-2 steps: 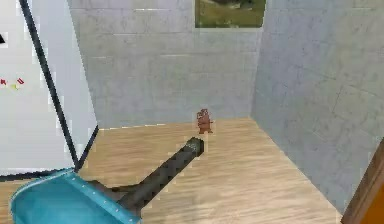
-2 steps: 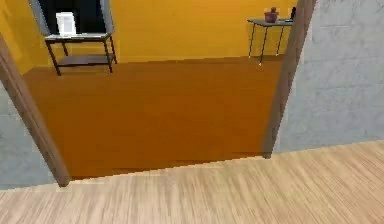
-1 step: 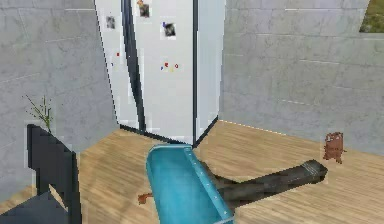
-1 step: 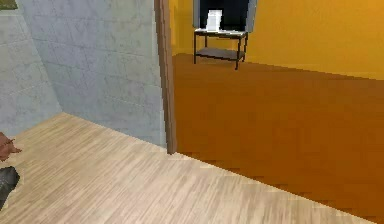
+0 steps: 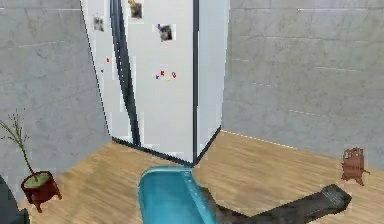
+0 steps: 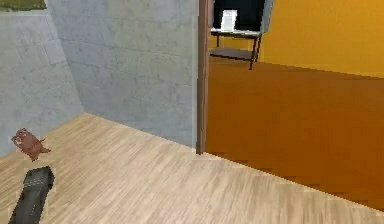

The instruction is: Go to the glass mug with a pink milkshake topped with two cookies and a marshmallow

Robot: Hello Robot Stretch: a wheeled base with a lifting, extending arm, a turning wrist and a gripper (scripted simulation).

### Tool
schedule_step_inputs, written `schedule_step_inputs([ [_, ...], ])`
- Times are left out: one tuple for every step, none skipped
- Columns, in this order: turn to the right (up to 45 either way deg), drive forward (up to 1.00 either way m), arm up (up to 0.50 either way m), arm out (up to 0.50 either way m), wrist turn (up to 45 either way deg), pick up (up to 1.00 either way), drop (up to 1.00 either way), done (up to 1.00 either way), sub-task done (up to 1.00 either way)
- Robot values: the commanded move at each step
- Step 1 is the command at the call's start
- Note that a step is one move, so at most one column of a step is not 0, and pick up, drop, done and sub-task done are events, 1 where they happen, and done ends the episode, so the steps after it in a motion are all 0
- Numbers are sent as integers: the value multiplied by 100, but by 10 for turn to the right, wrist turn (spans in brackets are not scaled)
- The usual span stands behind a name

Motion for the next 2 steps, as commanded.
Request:
schedule_step_inputs([
  [-450, 0, 0, 0, 0, 0, 0, 0, 0],
  [-450, 0, 0, 0, 0, 0, 0, 0, 0],
])
